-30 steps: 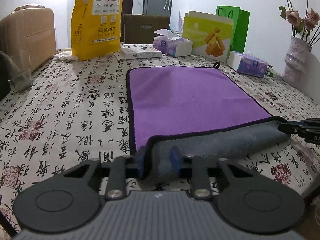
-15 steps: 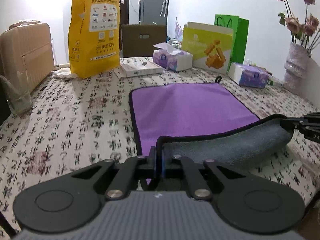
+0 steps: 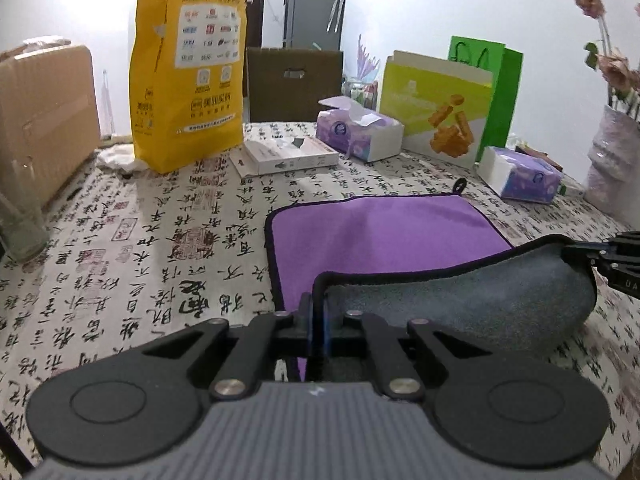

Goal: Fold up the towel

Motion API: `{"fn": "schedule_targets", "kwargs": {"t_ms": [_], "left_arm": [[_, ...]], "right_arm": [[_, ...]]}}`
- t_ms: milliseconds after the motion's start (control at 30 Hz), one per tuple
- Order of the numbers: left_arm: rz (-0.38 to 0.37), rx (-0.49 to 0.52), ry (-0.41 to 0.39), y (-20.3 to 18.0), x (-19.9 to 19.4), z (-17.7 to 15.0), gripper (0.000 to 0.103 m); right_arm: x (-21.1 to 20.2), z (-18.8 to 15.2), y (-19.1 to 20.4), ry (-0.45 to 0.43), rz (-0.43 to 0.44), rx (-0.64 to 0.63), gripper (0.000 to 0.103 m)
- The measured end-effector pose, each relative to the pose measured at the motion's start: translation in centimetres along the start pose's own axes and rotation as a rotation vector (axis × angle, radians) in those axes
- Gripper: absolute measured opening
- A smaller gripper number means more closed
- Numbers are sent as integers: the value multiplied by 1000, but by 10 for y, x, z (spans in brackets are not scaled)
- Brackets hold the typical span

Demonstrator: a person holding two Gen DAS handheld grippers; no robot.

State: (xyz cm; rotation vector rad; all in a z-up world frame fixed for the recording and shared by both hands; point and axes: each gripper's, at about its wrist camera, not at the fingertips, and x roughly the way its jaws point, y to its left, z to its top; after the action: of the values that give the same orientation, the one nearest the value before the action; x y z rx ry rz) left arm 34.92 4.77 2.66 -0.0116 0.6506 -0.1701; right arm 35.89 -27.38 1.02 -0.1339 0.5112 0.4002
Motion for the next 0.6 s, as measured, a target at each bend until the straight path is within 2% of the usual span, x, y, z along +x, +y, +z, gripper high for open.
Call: {"fn": "schedule_targets", "kwargs": {"t_ms": [133, 367, 600], "left_arm": [[0, -11, 21, 8, 18, 18, 5], [10, 24, 2, 13, 48, 55, 5], [8, -15, 30, 22, 91, 79, 5]], "right_arm": [[22, 11, -8, 14, 8, 16, 4], [56, 30, -24, 25, 7, 29, 4], [95, 46, -42, 39, -5, 38, 4]]}}
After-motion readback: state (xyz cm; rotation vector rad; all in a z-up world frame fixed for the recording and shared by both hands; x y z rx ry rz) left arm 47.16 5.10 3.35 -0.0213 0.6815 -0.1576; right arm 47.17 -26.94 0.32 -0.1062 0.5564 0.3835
